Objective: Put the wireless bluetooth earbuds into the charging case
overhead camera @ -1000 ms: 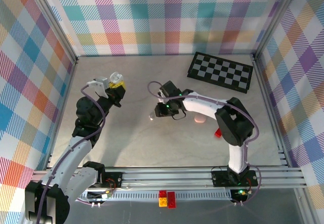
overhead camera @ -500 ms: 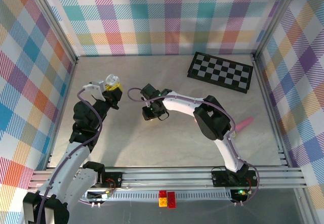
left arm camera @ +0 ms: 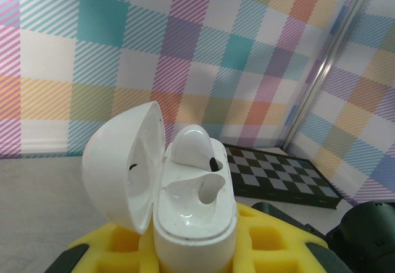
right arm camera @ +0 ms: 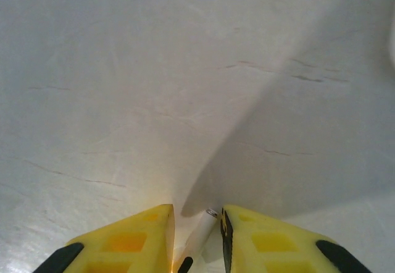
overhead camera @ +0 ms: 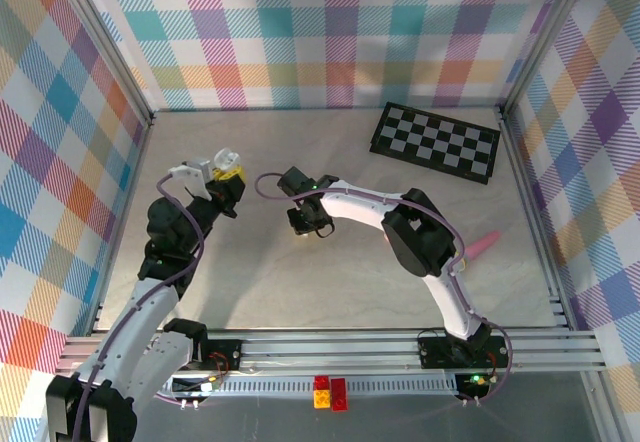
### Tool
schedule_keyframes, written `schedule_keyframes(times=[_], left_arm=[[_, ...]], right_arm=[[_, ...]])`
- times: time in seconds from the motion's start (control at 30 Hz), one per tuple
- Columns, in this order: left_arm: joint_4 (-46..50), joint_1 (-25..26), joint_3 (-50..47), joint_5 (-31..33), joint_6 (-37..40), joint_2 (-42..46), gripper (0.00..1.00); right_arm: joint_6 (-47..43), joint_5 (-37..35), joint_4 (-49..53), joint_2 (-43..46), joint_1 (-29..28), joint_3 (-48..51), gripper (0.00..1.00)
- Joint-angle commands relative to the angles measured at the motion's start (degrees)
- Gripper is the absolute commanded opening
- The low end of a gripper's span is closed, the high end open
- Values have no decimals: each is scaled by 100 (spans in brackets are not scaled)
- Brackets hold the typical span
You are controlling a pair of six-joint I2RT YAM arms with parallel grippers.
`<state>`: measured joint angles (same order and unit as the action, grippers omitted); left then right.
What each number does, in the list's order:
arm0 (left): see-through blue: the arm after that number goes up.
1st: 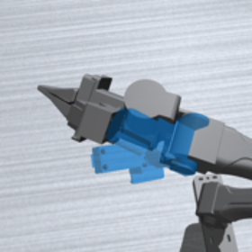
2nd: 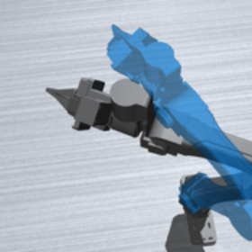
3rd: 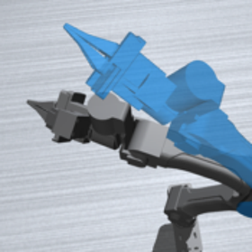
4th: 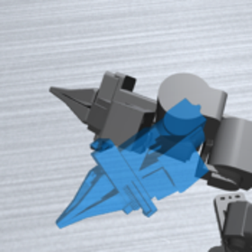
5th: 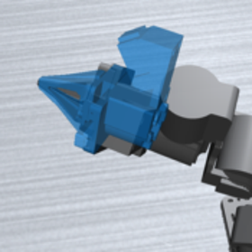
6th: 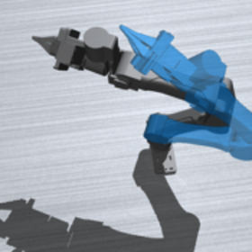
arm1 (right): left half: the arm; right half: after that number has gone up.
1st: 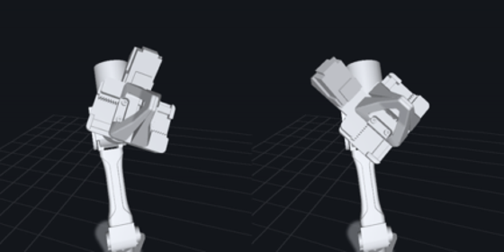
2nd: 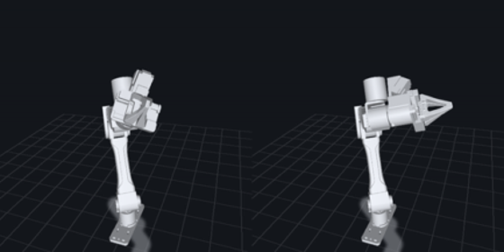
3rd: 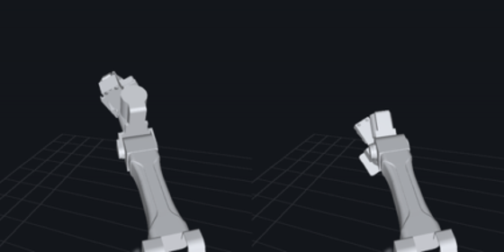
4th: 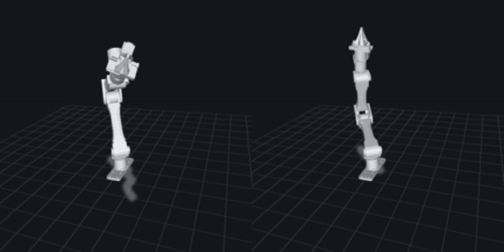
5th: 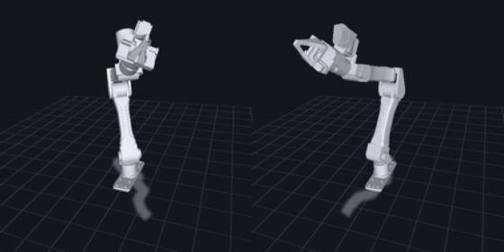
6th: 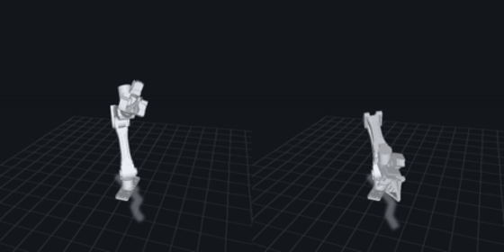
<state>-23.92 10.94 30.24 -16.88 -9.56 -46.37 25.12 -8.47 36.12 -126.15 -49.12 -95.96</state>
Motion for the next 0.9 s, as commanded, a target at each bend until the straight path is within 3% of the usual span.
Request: schedule_keyframes(times=[0.0, 0.23, 0.43, 0.87], left_arm=[[-230, -81, 105, -218, 42, -27, 0], [-286, -78, 140, -302, 25, -126, 0], [-332, -83, 149, -367, -12, -192, 0], [-315, -81, 149, -421, -28, -237, 0]], right_arm=[[378, -351, 353, 316, 145, 283, 29], [548, -252, 190, 703, 330, 845, 33], [-121, 266, -500, 1083, 351, 1137, 42], [177, 586, 885, 517, 338, 235, 44]])
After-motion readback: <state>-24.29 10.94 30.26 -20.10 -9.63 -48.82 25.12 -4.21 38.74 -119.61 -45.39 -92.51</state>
